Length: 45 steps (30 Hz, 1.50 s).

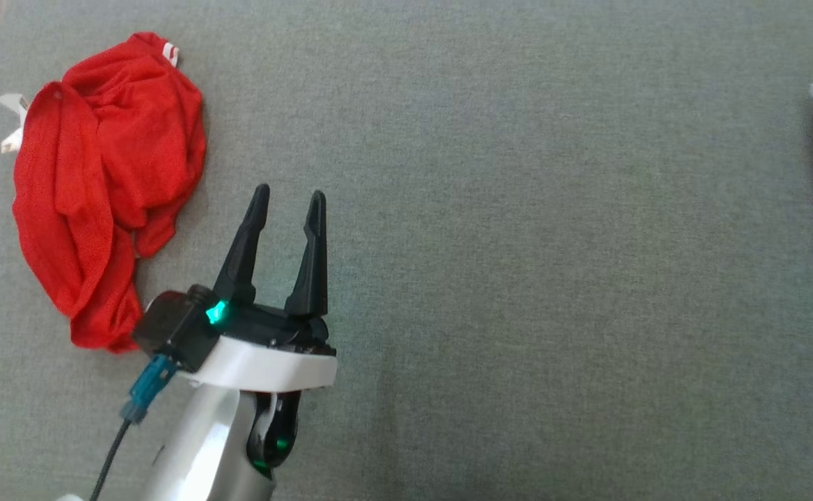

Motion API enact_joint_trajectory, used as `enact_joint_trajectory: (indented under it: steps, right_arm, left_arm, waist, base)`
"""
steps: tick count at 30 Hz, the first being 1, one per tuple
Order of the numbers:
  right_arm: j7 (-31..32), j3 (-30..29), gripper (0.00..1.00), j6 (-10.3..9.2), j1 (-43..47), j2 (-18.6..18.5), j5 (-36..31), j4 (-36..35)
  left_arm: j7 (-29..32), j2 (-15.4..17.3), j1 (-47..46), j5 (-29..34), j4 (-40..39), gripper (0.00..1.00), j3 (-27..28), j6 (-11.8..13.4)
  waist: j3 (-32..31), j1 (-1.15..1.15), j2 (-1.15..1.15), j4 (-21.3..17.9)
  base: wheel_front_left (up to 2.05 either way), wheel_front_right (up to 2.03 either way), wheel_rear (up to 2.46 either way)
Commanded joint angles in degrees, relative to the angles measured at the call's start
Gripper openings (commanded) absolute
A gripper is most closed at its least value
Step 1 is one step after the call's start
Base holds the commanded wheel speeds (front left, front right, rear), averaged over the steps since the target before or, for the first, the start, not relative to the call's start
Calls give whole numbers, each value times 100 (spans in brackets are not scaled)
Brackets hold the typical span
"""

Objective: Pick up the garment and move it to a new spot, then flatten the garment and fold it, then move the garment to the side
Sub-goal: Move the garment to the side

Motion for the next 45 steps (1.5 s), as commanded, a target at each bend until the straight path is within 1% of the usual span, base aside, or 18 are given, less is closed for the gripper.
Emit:
enact_joint_trajectory:
  steps: [1, 7, 8, 9, 14, 17, 21, 24, 28, 31, 32, 33, 34, 35, 37, 41, 43, 45]
  right_arm:
    - [11, 90, 0, -5, -59, -319, 101, -112]
    - [181, 101, 0, -5, -112, -617, 313, -264]
    - [175, 46, 76, -5, -128, -632, 337, -286]
    - [188, -12, 100, -5, -137, -614, 366, -299]
    - [51, -278, 100, -5, -170, -383, 408, -508]
    - [-236, -628, 100, -5, -225, -25, 584, -760]
    - [-789, -1046, 100, -5, -164, 728, 997, -1351]
    - [-1007, -1297, 100, -5, 29, 1309, 1297, -1912]
    - [-1118, -1748, 100, -5, 500, 2117, 1655, -2638]
    - [-1119, -1973, 100, -5, 982, 2756, 1779, -3052]
    - [-1119, -1973, 100, -5, 982, 2756, 1779, -3052]
    - [-1123, -2039, 100, -5, 1311, 3129, 1773, -3315]
    - [-1123, -2039, 100, -5, 1311, 3129, 1773, -3315]
    - [-1145, -2079, 100, -5, 1645, 3368, 1757, -3581]
    - [-1185, -2016, 100, -5, 1996, 3501, 1727, -3813]
    - [-1252, -1714, 100, -5, 2685, 3575, 1489, -4113]
    - [-1263, -1626, 100, -5, 2927, 3580, 1588, -4360]
    - [-1265, -1627, 100, -5, 3174, 3582, 1639, -4649]
  left_arm:
    - [-28, 40, -222, -28, -226, 100, 134, 43]
    - [-28, 40, -287, -28, -211, 100, 122, 51]
    - [-28, 40, -301, -26, -204, 100, 116, 50]
    - [-28, 40, -311, -22, -194, 100, 115, 50]
    - [-28, 40, -310, 37, -150, 100, 206, 40]
    - [-28, 40, -248, 88, -138, 100, 293, 30]
    - [-28, 40, -128, 156, -158, 100, 452, 19]
    - [-28, 40, -19, 212, -190, 100, 562, 12]
    - [-28, 40, 134, 267, -210, 100, 669, 2]
    - [-28, 40, 280, 284, -198, 100, 729, -6]
    - [-28, 40, 280, 284, -198, 100, 729, -6]
    - [-28, 40, 371, 286, -196, 100, 748, -10]
    - [-28, 40, 371, 286, -196, 100, 748, -10]
    - [-28, 40, 460, 291, -189, 100, 752, -13]
    - [-28, 40, 557, 309, -177, 100, 740, -17]
    - [-28, 40, 743, 296, -127, 100, 679, -29]
    - [-28, 40, 832, 166, -48, 100, 651, -22]
    - [-28, 40, 887, 191, 61, 100, 613, -1]
  waist:
    - [65, -1, 0, 41]
    - [139, -1, 0, 10]
    - [136, -1, 0, 1]
    - [120, -1, 0, -12]
    - [-40, -1, 0, -126]
    - [-216, -1, 0, -233]
    - [-490, -1, 0, -417]
    - [-689, -1, 0, -556]
    - [-939, -1, 0, -690]
    - [-1122, -1, 0, -758]
    - [-1122, -1, 0, -758]
    - [-1210, -1, 0, -786]
    - [-1210, -1, 0, -786]
    - [-1289, -1, 0, -804]
    - [-1363, -1, 0, -818]
    - [-1465, -1, 0, -824]
    - [-1482, -1, 0, -817]
    - [-1507, -1, 0, -810]
  base:
    - [0, 0, 0]
    - [0, 0, 0]
    - [0, 0, 0]
    - [0, 0, 0]
    - [0, 0, 0]
    - [0, 0, 0]
    - [0, 0, 0]
    - [0, 0, 0]
    - [0, 0, 0]
    - [0, 0, 0]
    - [0, 0, 0]
    - [0, 0, 0]
    - [0, 0, 0]
    - [0, 0, 0]
    - [0, 0, 0]
    - [0, 0, 0]
    - [0, 0, 0]
    - [0, 0, 0]
